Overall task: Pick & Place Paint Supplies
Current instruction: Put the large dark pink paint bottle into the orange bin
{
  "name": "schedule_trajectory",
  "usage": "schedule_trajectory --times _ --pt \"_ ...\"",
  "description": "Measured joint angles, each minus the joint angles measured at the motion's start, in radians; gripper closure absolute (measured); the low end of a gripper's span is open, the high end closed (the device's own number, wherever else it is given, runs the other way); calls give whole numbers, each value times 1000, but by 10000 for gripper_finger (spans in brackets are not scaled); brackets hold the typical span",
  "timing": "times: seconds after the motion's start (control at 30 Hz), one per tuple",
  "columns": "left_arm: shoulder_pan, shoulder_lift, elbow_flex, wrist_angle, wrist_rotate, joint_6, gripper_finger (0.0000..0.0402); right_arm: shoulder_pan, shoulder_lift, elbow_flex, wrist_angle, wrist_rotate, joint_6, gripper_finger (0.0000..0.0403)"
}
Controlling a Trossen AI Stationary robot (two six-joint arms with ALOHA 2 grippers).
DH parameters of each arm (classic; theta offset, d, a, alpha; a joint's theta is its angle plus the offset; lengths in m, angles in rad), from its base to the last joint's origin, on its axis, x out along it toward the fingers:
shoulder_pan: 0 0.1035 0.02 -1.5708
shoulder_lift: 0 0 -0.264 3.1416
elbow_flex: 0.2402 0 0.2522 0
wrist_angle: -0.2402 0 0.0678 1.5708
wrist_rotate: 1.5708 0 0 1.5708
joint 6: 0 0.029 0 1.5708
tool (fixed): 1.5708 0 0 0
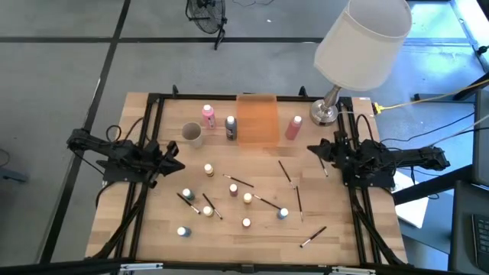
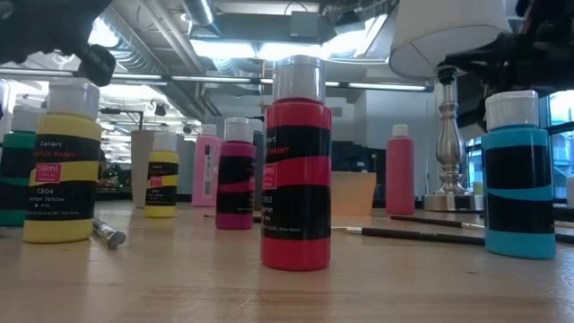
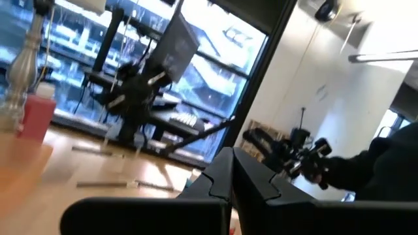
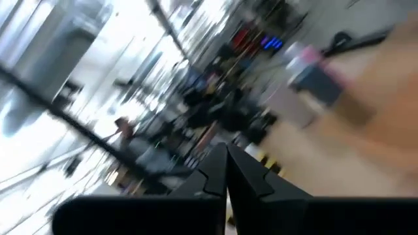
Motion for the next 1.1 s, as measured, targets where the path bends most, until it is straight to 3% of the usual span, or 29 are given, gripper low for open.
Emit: schedule_trajectory --times 0.17,0.27,0.4,0.53,0.73,0.87,1.0,1.1 --pt "0 0 0 12 0 14 400 0 0 0 13 -42 81 393" --pt "0 0 0 12 0 -45 400 0 1 0 116 -90 67 393" --pt "0 0 0 12 0 -85 400 0 3 16 321 -186 -47 393" --pt "0 0 0 12 4 -109 400 5 29 137 284 -293 -197 393" --pt "0 0 0 12 -3 -129 400 30 163 403 -10 -378 -320 393" --pt "0 0 0 12 -3 -143 400 57 292 616 -368 -395 -363 393" --pt "0 0 0 12 -3 -152 400 77 449 817 -776 -289 -368 393" --pt "0 0 0 12 -3 -152 400 82 573 901 -969 -232 -294 393"
